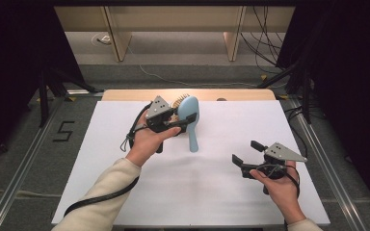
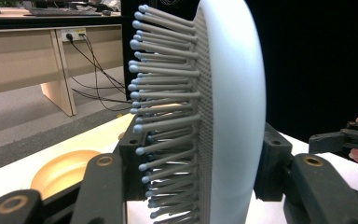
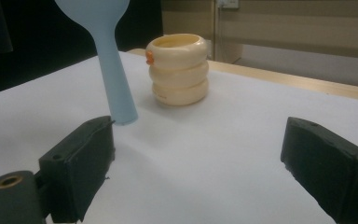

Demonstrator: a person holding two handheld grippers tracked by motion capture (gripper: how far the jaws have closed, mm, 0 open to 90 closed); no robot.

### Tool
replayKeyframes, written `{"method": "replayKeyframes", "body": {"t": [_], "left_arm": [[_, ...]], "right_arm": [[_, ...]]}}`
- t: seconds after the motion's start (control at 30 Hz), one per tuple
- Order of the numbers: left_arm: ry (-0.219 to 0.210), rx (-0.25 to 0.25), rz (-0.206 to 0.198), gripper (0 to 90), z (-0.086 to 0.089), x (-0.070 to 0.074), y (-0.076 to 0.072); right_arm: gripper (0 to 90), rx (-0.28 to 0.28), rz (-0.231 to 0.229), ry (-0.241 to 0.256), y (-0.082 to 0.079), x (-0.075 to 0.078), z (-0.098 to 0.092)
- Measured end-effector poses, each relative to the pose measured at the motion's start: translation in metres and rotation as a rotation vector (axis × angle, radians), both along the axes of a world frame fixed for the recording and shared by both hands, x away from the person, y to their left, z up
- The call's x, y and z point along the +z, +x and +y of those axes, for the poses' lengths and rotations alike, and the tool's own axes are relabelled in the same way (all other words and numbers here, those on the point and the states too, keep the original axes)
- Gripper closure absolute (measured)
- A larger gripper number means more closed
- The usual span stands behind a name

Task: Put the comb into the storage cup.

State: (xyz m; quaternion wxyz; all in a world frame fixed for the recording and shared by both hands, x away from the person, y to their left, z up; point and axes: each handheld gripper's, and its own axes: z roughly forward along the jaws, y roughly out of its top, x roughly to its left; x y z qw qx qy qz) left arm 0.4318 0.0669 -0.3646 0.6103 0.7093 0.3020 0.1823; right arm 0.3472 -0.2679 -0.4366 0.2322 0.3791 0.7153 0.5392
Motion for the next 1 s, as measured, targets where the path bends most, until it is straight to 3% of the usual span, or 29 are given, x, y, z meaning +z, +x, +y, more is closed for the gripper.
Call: {"method": "replayKeyframes", "body": {"t": [0.6,1.0], "left_arm": [[0.013,0.012,0.003,49.2,0.004,0.006,0.008],[0.021,0.025,-0.006,49.2,0.008,0.011,0.011]], "right_arm": [[10.6,-0.061,-0.003,0.009,-0.018,-0.007,-0.029],[10.0,-0.08,0.0,0.008,-0.022,-0.011,-0.038]]}}
